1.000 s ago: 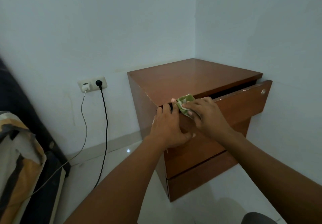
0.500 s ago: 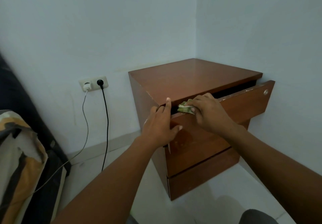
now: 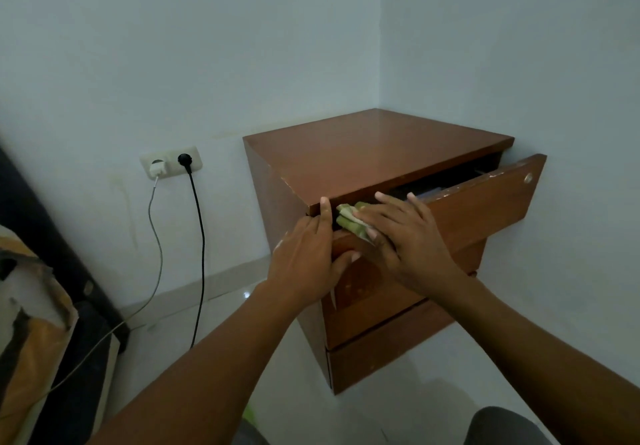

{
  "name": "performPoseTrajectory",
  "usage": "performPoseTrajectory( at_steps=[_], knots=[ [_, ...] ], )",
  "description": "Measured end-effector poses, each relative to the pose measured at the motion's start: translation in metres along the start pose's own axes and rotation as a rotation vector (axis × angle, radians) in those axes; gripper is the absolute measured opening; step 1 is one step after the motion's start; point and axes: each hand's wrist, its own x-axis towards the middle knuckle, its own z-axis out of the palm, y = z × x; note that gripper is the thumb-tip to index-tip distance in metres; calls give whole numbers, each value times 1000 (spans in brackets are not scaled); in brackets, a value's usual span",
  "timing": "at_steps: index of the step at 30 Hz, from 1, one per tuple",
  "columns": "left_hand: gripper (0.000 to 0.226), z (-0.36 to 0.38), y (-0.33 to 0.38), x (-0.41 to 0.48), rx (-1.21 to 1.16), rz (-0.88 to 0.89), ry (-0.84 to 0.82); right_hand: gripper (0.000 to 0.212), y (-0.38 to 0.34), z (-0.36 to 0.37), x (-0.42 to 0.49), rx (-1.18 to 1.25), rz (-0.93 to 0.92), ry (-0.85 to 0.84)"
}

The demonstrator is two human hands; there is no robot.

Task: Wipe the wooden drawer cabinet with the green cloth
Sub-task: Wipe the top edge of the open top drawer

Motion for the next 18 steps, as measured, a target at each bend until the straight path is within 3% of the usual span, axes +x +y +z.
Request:
performPoseTrajectory(
  at_steps=[5,11,18],
  knots=[
    [90,-13,16,7,78,121,-86,41,42,1,-8,31,67,99],
    [86,-15,26,30,108,279,-223,39,64,0,-12,6,301,292],
    [87,-12,27,34,138,303,-223,38,36,6,-9,35,53,177]
  ],
)
